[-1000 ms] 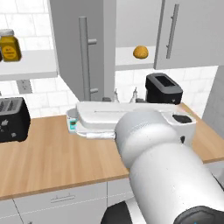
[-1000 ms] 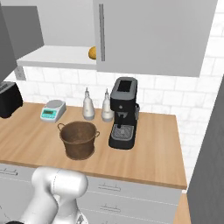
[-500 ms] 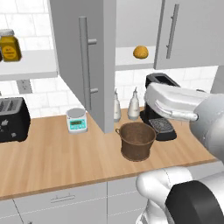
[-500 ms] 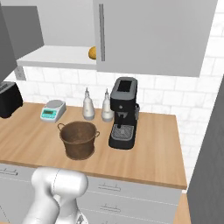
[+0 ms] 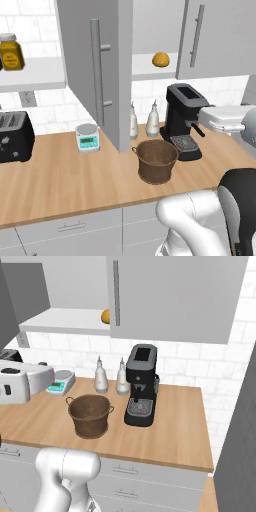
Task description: Open the cabinet, pick up the bread from the cabinet and place it in the basket. Then move the basket to the dining counter.
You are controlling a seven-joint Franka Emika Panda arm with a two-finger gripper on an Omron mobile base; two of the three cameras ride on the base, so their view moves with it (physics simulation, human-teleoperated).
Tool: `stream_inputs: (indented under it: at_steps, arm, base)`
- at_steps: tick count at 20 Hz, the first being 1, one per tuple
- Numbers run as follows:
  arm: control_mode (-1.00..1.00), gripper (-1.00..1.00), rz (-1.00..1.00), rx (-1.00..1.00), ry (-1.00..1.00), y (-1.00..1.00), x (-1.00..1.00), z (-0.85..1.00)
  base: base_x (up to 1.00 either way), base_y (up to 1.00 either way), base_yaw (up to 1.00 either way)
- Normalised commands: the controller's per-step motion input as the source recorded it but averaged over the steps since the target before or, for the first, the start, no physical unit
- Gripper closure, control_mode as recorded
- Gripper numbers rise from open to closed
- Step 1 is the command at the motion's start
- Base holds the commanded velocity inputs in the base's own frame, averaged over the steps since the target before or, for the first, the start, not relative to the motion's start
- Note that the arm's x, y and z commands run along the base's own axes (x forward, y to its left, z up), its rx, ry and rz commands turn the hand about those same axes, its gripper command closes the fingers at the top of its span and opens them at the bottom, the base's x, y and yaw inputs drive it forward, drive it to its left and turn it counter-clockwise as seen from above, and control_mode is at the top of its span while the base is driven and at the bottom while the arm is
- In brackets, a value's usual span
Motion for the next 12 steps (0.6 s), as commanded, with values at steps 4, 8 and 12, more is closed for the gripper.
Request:
stream_inputs:
  at_steps: [4, 8, 12]
  arm:
    - [-1.00, -1.00, 0.08, 0.01, 0.00, -0.97, 0.60, 0.00]
    - [-1.00, -1.00, 0.07, 0.07, 0.00, -0.70, 0.67, 0.00]
    - [-1.00, -1.00, 0.00, 0.09, 0.00, -0.19, 0.89, 0.00]
  base:
    - [0.00, 0.00, 0.00]
    - [0.00, 0.00, 0.00]
    - [0.00, 0.00, 0.00]
